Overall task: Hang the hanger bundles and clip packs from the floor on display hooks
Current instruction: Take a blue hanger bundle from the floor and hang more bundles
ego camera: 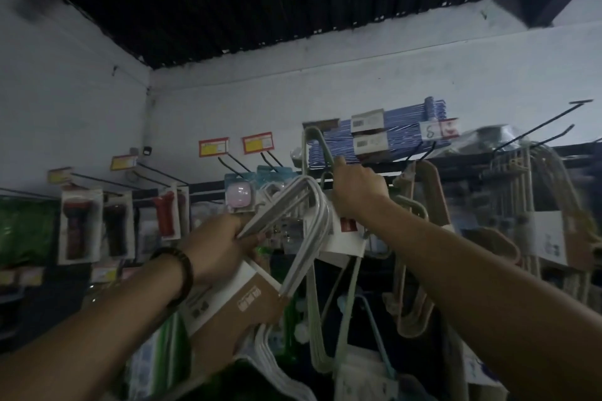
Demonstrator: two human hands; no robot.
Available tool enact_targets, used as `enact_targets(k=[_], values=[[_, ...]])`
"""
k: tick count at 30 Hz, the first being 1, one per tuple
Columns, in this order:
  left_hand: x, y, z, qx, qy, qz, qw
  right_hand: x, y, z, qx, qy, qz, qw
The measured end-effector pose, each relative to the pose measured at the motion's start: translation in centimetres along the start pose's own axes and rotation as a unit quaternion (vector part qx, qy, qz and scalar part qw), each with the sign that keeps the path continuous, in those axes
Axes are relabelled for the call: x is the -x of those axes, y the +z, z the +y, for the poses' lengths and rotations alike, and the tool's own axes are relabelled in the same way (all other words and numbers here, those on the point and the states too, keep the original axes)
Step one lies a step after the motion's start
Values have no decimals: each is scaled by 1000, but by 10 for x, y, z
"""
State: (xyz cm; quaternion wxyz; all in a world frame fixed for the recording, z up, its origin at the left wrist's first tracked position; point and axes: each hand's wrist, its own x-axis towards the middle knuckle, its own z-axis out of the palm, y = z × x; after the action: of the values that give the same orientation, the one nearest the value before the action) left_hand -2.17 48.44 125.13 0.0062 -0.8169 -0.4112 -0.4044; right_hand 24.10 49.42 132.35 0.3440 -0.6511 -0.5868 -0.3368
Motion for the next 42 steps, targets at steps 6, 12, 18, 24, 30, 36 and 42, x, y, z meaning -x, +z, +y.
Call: enact_targets(k=[6, 12, 18, 24, 30, 36, 42], values=[[-1, 15, 13, 49, -1, -3, 999, -4, 15, 8, -12, 33, 16, 999], [-3, 33, 20, 53, -35, 0, 998, -25, 42, 14, -36, 61, -47, 996], [-1, 57, 9, 92, -93, 23, 991, -54, 87, 17, -67, 61, -100, 991], [-5, 82, 2, 86, -141, 59, 985, -56, 139, 37, 12, 9, -194, 981], [-8, 103, 19, 99, -143, 80, 981, -27, 87, 58, -126, -20, -138, 982], [13, 108, 51, 140, -121, 110, 977, 52, -25, 57, -246, -56, -118, 960], [60, 104, 94, 214, -110, 111, 964, 139, -87, 46, -140, -131, -207, 959]])
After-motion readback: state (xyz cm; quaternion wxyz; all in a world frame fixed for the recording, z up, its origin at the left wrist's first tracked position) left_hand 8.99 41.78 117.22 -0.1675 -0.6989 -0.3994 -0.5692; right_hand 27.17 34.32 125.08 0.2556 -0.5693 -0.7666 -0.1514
